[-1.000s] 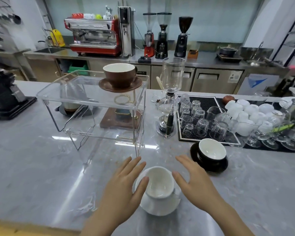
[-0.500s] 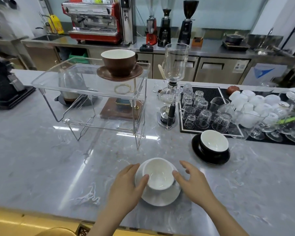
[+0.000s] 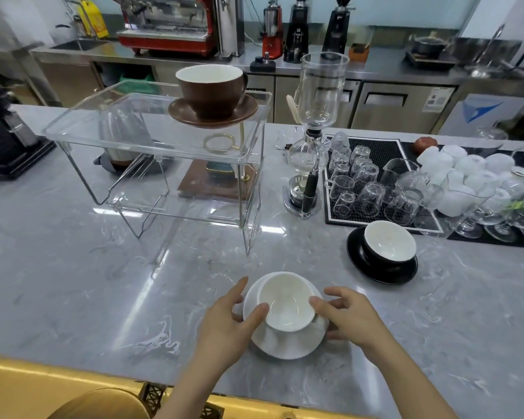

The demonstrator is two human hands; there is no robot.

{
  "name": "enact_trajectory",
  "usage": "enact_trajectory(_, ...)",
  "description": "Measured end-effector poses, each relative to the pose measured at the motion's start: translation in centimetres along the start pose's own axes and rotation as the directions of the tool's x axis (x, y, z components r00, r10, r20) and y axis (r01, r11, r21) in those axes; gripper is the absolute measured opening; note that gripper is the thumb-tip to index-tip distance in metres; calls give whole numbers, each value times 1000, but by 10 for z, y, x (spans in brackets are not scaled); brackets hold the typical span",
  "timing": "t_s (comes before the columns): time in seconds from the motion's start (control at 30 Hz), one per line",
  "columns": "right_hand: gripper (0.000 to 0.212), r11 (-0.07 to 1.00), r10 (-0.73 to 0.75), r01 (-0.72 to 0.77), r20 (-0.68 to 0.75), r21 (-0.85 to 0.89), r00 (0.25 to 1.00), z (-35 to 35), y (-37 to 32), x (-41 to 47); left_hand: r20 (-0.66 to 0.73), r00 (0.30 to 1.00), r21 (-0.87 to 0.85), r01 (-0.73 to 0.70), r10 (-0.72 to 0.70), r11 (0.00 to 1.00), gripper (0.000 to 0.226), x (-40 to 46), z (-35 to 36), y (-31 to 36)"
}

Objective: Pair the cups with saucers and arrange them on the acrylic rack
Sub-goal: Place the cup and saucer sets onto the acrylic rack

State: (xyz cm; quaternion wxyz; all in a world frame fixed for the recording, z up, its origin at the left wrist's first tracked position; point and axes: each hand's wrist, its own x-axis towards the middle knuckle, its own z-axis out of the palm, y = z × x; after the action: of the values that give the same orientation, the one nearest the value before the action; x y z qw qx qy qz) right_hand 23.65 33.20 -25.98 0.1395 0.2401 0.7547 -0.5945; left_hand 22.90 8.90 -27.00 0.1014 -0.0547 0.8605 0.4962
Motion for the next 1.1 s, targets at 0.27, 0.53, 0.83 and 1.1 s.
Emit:
enact_trajectory(0.27,34,996,42,-48,84,75,996,-1,-4,0,153,961,-384,271,-228,883,87,1,4,0)
enact_trajectory(0.53,21,996,44,-52,99,78,994,3,-12,-2,143,964,-436,265,-224,860,63,0,6,0)
enact_trajectory(0.83,11,997,-35,29,91,68,995,15,-16,-15,22,977,-465,198,-212,863,53,-11,-1,-8)
enact_trajectory(1.1,8,991,-124,116,123,63,985,36,-39,-31,-94,979,-487,114,-182,866,50,-21,-33,-3)
